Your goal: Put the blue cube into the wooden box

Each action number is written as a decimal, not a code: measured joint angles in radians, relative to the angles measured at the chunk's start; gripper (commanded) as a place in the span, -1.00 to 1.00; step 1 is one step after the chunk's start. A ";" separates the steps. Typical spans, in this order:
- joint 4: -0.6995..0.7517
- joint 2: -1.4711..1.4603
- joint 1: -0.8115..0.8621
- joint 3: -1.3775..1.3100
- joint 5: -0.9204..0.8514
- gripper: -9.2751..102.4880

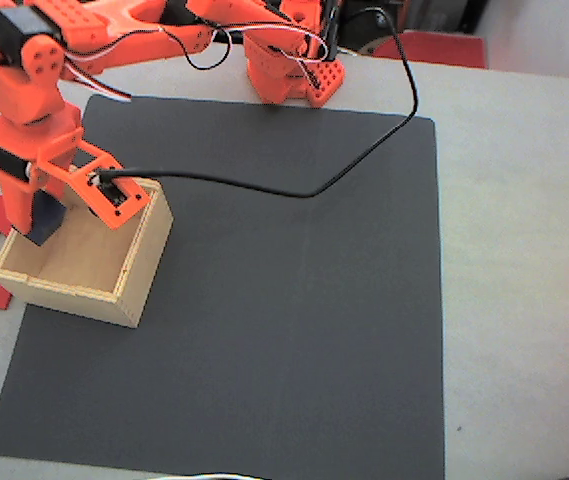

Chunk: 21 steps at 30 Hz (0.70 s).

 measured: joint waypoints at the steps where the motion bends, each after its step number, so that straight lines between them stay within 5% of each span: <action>1: 0.003 -0.011 -0.003 0.000 0.005 -0.83; 21: 0.054 -0.140 -0.028 0.000 0.009 -0.65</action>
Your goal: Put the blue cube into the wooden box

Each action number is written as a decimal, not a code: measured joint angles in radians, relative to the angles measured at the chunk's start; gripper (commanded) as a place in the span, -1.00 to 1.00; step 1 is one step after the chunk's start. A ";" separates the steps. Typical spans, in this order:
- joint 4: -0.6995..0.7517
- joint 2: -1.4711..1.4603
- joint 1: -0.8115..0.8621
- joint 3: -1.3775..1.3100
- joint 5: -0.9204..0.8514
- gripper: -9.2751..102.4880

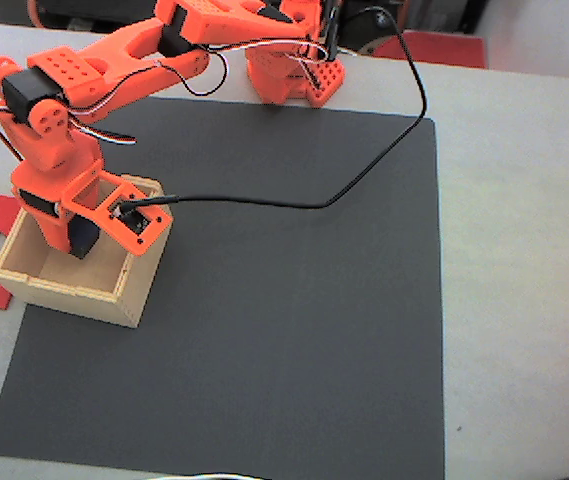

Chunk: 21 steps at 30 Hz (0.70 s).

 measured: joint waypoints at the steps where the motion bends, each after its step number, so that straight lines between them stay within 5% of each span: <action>1: 0.000 -0.005 0.000 0.000 0.000 -0.65; 21: -0.012 -0.066 -0.008 -0.011 0.000 -0.47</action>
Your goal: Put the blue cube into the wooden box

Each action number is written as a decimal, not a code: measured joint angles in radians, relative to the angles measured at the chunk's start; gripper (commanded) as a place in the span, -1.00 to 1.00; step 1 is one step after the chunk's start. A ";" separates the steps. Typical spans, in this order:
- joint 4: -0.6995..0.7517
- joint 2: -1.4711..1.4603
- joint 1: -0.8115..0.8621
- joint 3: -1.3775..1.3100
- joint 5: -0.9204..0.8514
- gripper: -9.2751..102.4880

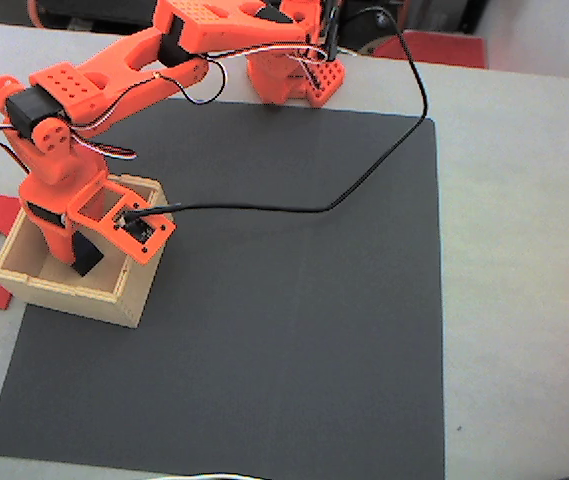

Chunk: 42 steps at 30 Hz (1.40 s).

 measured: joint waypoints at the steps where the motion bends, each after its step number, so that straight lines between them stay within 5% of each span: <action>1: 0.002 0.000 -0.005 0.000 0.000 -0.47; 7: 0.023 0.003 -0.009 -0.031 0.006 -0.83; 20: 0.029 0.322 -0.009 0.015 0.034 -0.83; 42: -0.014 1.933 -0.337 0.937 0.008 -0.83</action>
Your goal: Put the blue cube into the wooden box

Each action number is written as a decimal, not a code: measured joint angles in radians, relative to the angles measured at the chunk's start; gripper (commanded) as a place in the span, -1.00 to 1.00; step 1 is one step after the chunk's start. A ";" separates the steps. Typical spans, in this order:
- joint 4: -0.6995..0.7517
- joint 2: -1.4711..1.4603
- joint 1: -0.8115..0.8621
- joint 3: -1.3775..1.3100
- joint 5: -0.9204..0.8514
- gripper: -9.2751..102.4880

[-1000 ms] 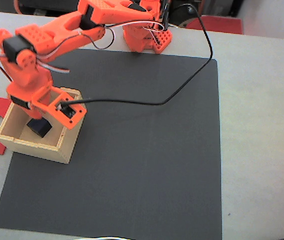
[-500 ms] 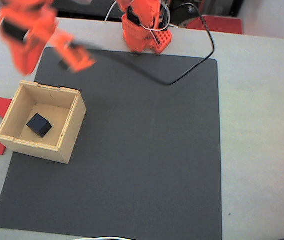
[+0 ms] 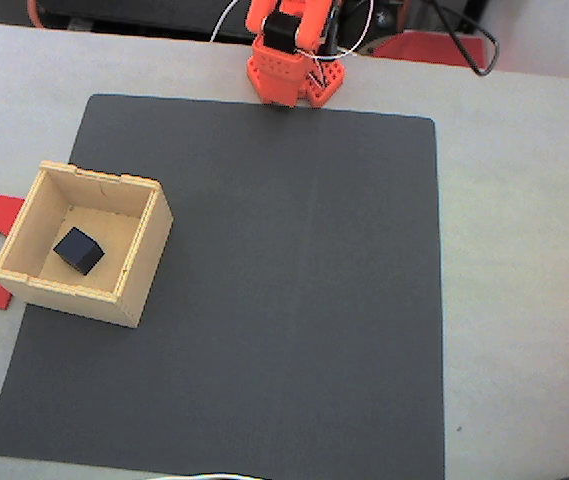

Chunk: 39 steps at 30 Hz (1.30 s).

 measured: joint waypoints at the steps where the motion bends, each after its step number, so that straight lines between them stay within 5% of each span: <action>1: -0.023 0.061 0.005 0.052 -0.008 -0.83; 13: -0.206 0.729 -0.104 0.632 -0.124 -0.83; 29: -0.446 0.761 -0.209 1.497 -0.078 -0.83; 39: -0.479 0.761 -0.209 1.738 0.071 -0.83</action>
